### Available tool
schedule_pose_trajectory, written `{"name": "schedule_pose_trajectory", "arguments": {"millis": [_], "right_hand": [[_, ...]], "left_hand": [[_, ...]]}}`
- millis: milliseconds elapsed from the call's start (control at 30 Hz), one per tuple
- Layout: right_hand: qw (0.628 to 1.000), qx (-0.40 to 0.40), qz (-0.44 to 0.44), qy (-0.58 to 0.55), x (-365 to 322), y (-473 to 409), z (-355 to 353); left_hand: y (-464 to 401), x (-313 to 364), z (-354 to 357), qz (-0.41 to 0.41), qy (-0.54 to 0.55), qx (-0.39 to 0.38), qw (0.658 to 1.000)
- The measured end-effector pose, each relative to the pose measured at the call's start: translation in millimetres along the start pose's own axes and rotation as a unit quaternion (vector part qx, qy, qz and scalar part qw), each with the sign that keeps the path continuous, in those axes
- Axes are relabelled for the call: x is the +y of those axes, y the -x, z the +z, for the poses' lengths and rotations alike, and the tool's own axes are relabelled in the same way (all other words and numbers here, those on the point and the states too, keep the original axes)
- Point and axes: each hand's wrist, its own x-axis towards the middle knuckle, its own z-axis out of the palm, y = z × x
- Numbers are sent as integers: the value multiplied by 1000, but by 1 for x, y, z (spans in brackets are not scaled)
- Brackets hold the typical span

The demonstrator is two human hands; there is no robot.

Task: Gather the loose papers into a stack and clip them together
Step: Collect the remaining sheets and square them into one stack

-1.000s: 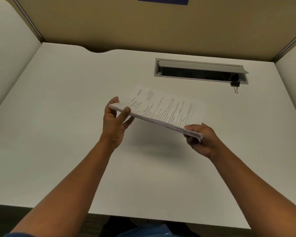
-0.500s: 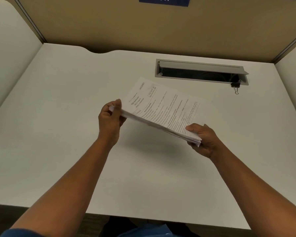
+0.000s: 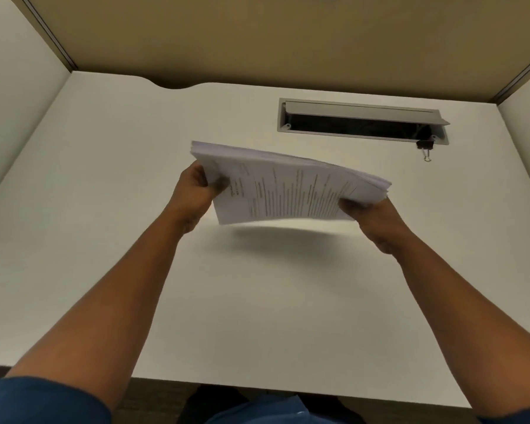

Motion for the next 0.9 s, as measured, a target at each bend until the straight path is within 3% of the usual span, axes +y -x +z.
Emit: {"name": "schedule_pose_trajectory", "arguments": {"millis": [167,400,900], "right_hand": [[999,40,-9,-27,22,4,7],[994,53,18,-91,46,3,8],[992,13,74,-103,49,2,14]], "left_hand": [[7,-24,13,20,49,40,998],[12,-34,31,3,55,31,998],[12,-50,28,-42,44,23,998]]}}
